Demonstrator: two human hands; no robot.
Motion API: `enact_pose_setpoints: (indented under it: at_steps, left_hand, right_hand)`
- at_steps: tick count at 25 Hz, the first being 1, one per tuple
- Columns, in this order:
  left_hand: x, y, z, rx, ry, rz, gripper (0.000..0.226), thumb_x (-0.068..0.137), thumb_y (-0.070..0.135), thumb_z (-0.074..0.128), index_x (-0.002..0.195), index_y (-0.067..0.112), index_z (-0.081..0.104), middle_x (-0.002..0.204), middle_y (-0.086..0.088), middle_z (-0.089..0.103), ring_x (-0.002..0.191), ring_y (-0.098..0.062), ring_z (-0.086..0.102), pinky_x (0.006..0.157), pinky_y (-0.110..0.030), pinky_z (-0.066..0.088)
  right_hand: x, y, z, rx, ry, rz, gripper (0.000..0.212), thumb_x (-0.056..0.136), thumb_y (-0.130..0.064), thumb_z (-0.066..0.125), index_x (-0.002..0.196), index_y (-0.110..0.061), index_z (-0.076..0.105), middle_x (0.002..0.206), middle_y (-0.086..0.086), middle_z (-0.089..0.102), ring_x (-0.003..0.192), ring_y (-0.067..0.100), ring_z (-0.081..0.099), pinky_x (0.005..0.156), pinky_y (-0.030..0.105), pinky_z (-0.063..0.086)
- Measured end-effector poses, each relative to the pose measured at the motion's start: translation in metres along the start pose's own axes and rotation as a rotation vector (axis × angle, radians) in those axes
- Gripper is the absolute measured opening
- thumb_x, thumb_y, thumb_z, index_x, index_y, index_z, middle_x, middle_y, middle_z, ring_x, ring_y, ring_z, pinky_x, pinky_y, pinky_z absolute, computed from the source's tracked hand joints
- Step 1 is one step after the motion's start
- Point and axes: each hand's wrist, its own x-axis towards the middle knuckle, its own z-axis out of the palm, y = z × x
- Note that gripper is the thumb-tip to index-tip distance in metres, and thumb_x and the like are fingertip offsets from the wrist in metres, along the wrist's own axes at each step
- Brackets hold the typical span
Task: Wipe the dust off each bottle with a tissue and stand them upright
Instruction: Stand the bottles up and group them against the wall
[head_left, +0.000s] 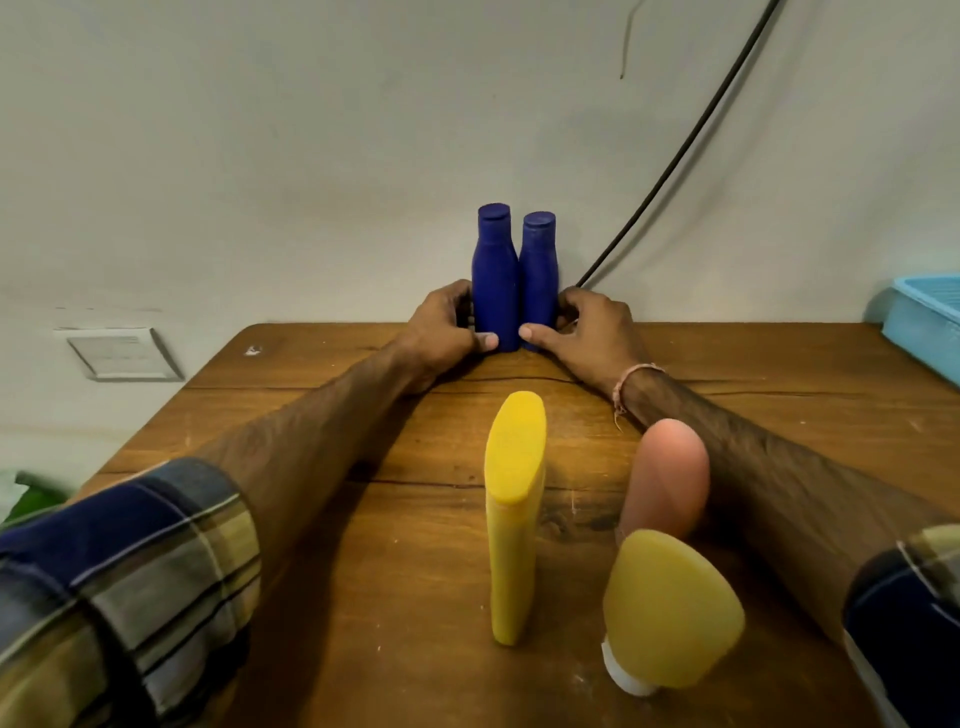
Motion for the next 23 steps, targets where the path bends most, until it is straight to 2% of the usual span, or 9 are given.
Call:
enact_pose_setpoints:
  at_steps: [3,6,11,14,16,19,21,23]
  left_hand:
    - [0.008,-0.003,0.001,-0.028,-0.027,0.034,0.055,0.082,-0.011,0.069,0.130,0.012,0.057,0.120,-0.007,0.069,0.111,-0.019,0.067,0.089,-0.029,0.059]
    - [0.007,-0.003,0.001,-0.052,-0.028,0.028,0.056,0.080,-0.014,0.068,0.129,0.012,0.056,0.118,-0.007,0.067,0.109,-0.018,0.066,0.085,-0.026,0.058]
    - [-0.023,0.001,-0.007,-0.192,0.061,-0.052,0.074,0.076,-0.011,0.074,0.138,0.021,0.049,0.130,-0.001,0.060,0.124,-0.019,0.056,0.101,-0.040,0.055]
    - [-0.065,0.000,-0.016,-0.162,0.073,-0.060,0.084,0.072,-0.006,0.080,0.141,0.028,0.047,0.136,0.003,0.056,0.130,-0.016,0.050,0.107,-0.037,0.049]
    - [-0.107,0.004,-0.021,-0.151,0.009,-0.037,0.081,0.069,-0.005,0.081,0.138,0.027,0.050,0.136,0.005,0.059,0.130,-0.014,0.052,0.112,-0.039,0.046]
    - [-0.181,0.016,-0.023,-0.155,-0.189,-0.020,0.075,0.073,-0.007,0.079,0.135,0.027,0.054,0.135,0.008,0.062,0.129,-0.009,0.056,0.110,-0.038,0.047]
    - [-0.224,0.026,-0.019,-0.035,-0.345,0.001,0.081,0.074,0.008,0.086,0.141,0.031,0.048,0.139,0.014,0.058,0.131,-0.001,0.053,0.111,-0.029,0.044]
    - [-0.246,0.033,-0.007,0.110,-0.411,0.036,0.096,0.070,0.031,0.091,0.150,0.034,0.036,0.147,0.020,0.049,0.136,0.004,0.045,0.115,-0.028,0.039]
  right_hand:
    - [0.006,0.002,0.005,-0.014,-0.006,0.007,0.042,0.080,-0.048,0.075,0.106,-0.017,0.064,0.088,-0.005,0.063,0.073,0.002,0.055,0.056,0.015,0.038]
    - [0.006,0.003,0.003,-0.003,-0.022,0.029,0.047,0.078,-0.049,0.076,0.109,-0.016,0.064,0.092,-0.003,0.065,0.078,0.007,0.059,0.059,0.016,0.041]
    - [-0.016,0.001,-0.012,0.192,-0.017,0.153,0.061,0.071,-0.042,0.084,0.122,-0.019,0.058,0.112,-0.005,0.063,0.093,0.009,0.064,0.077,0.022,0.053]
    - [-0.047,0.000,-0.034,0.315,-0.049,0.231,0.057,0.074,-0.025,0.084,0.123,-0.021,0.055,0.119,-0.005,0.060,0.094,0.008,0.067,0.073,0.021,0.054]
    - [-0.078,-0.002,-0.052,0.412,-0.059,0.275,0.050,0.079,-0.014,0.080,0.122,-0.021,0.056,0.123,-0.003,0.059,0.101,0.011,0.065,0.074,0.025,0.056]
    - [-0.130,-0.008,-0.078,0.509,-0.014,0.337,0.036,0.086,-0.004,0.069,0.115,-0.023,0.061,0.121,-0.001,0.062,0.105,0.017,0.065,0.084,0.042,0.059]
    - [-0.162,-0.017,-0.090,0.527,-0.017,0.362,0.034,0.088,0.001,0.065,0.107,-0.027,0.062,0.117,0.000,0.065,0.105,0.018,0.065,0.086,0.042,0.059]
    - [-0.185,-0.026,-0.094,0.552,-0.013,0.360,0.039,0.086,0.005,0.064,0.101,-0.031,0.061,0.114,0.002,0.067,0.102,0.017,0.067,0.082,0.036,0.059]
